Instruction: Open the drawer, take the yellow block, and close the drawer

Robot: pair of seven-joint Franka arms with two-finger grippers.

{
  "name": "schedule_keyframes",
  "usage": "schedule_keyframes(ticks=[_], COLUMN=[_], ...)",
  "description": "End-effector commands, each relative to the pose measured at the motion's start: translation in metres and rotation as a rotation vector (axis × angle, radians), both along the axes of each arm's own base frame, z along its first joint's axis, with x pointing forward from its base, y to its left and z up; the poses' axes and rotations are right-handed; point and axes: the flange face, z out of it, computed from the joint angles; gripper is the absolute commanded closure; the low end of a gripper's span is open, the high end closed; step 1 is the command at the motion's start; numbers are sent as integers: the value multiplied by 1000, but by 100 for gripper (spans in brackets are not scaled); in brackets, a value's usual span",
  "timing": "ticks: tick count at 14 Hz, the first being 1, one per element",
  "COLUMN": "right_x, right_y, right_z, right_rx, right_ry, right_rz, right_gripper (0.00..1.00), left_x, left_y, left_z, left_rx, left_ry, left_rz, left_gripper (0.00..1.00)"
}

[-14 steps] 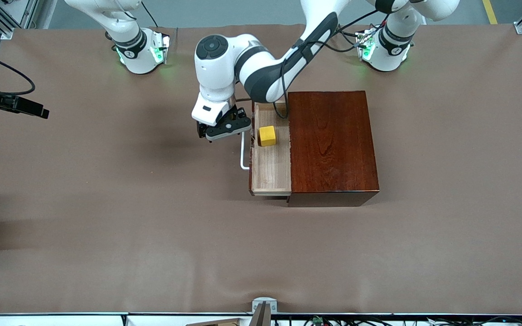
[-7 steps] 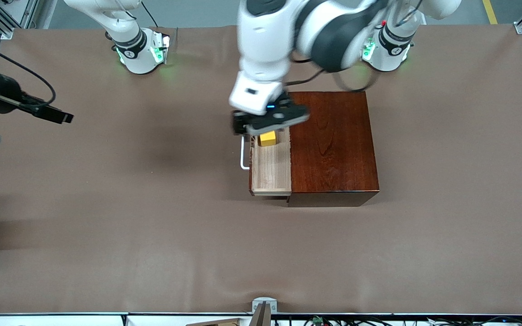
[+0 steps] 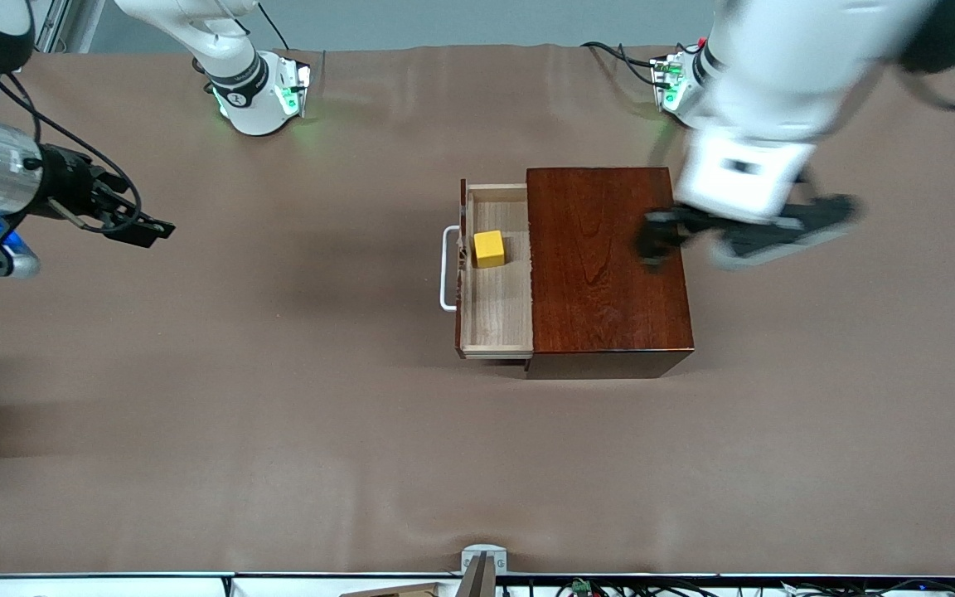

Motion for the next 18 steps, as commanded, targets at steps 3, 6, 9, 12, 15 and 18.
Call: schedule_keyframes(ticks=[3, 6, 9, 12, 15, 18], right_x=[-2, -6, -10, -25, -36, -42], right_y=[51, 86, 118, 176, 218, 241], right_z=[-4, -23, -40, -69, -88, -101], right_rx=[-49, -96, -117, -136, -153, -167], right_ry=[11, 32, 15, -17, -29, -25], right_rz=[-143, -246, -306, -370, -413, -431], right_gripper=[0, 0, 0, 0, 0, 0], left_x=[9, 3, 2, -20, -58, -71], left_y=[124, 172, 209, 215, 221, 213], left_z=[8, 15, 19, 10, -8, -17], left_rx=[28, 42, 5, 13, 25, 25], left_ry=[94, 134, 133, 150, 108, 129], left_rz=[-89, -179, -192, -258, -318, -339], left_gripper=[0, 0, 0, 0, 0, 0])
